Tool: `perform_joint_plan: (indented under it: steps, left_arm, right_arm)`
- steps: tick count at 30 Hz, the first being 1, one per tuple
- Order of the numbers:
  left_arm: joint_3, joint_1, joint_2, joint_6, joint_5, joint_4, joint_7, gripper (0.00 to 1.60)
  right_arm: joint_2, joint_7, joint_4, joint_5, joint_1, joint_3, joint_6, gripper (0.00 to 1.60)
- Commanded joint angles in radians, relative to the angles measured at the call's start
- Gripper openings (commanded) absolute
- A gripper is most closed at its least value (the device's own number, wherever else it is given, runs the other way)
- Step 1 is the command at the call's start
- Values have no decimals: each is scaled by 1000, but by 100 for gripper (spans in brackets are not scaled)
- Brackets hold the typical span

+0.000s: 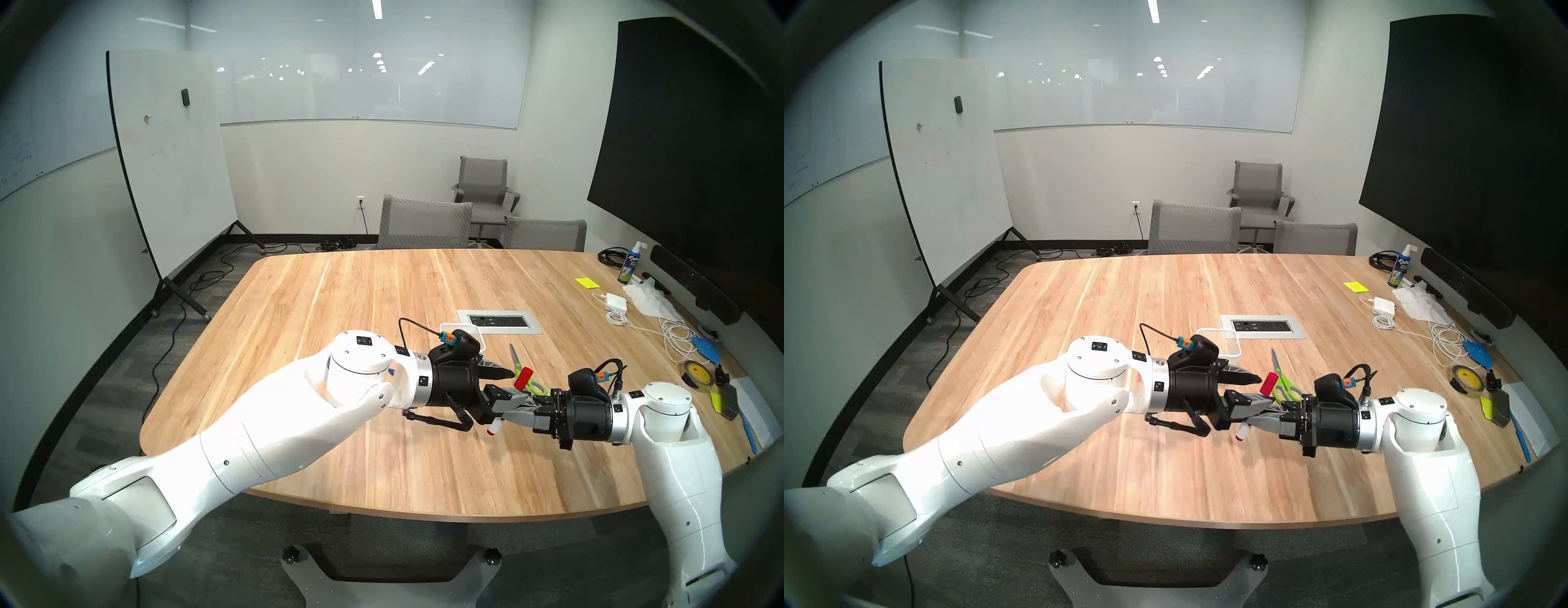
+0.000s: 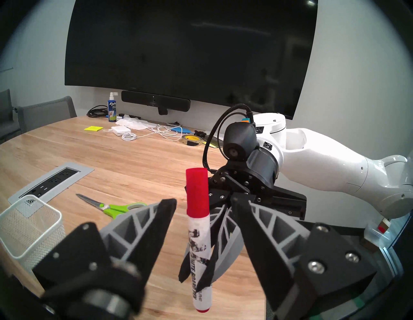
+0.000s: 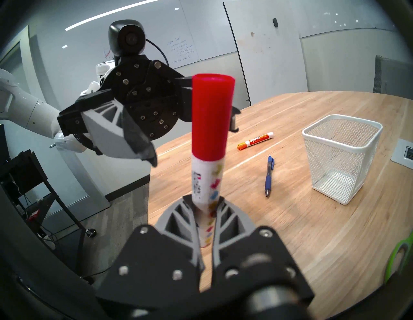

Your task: Place the pen, the marker, and the scissors into the pen holder

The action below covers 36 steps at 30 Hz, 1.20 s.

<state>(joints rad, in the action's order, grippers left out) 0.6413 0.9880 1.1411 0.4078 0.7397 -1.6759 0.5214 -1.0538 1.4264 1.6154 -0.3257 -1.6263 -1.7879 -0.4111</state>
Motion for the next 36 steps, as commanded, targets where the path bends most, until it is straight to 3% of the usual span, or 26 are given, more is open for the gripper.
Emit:
perform_joint_plan:
  steps: [1, 11, 24, 29, 36]
  left_arm:
    - [-5, -14, 26, -4, -1, 7, 6, 105]
    - [-10, -19, 31, -3, 0, 17, 12, 85]
    - [-11, -21, 32, -8, -1, 23, 21, 79]
    - [-13, -23, 34, -2, 0, 25, 23, 58]
    - [-17, -24, 39, -1, -1, 31, 26, 44]
  right_arm:
    - [8, 37, 15, -23, 4, 0, -1, 0]
    - [23, 51, 18, -34, -7, 6, -1, 0]
    - [42, 57, 22, -54, -21, 13, 5, 0]
    - [48, 57, 21, -63, -23, 17, 6, 0]
    - [57, 57, 16, -77, -24, 22, 5, 0]
